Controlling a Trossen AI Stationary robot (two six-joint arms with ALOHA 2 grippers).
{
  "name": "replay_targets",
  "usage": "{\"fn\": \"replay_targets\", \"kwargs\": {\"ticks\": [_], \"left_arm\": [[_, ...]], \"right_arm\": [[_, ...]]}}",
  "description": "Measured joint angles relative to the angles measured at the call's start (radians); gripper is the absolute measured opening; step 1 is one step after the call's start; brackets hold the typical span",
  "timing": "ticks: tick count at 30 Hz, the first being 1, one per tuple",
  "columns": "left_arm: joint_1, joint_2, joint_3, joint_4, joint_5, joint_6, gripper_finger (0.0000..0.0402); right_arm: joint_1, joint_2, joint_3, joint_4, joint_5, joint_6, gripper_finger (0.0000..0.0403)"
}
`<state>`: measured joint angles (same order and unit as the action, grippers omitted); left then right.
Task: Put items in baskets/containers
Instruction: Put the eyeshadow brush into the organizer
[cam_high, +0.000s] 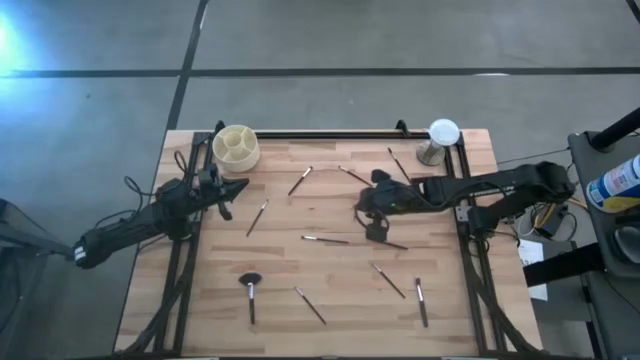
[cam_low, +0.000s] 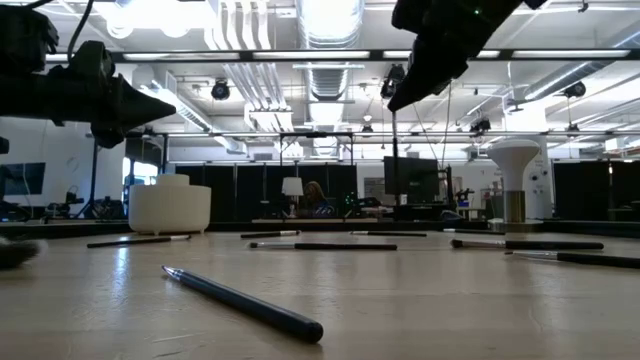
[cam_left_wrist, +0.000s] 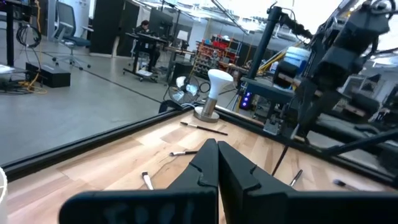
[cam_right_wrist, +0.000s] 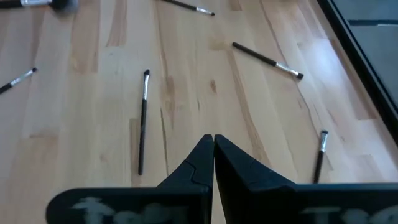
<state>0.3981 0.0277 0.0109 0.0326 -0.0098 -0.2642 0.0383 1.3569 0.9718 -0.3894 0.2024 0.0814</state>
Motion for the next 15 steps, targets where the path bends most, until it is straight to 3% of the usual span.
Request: {"fn": "replay_targets", "kwargs": {"ticks": [5, 15], "left_arm": [[-0.003, 0.019, 0.0, 0.009, 0.149, 0.099, 0.0], [-0.078, 0.131, 0.0, 0.108, 0.217, 0.185, 0.0]], "right_arm": [[0.0, 0.031, 0.0, 0.064, 0.002, 0.047, 0.0008], [-0.001, 0.061, -0.008, 0.144, 0.017, 0.052, 0.0008]]}}
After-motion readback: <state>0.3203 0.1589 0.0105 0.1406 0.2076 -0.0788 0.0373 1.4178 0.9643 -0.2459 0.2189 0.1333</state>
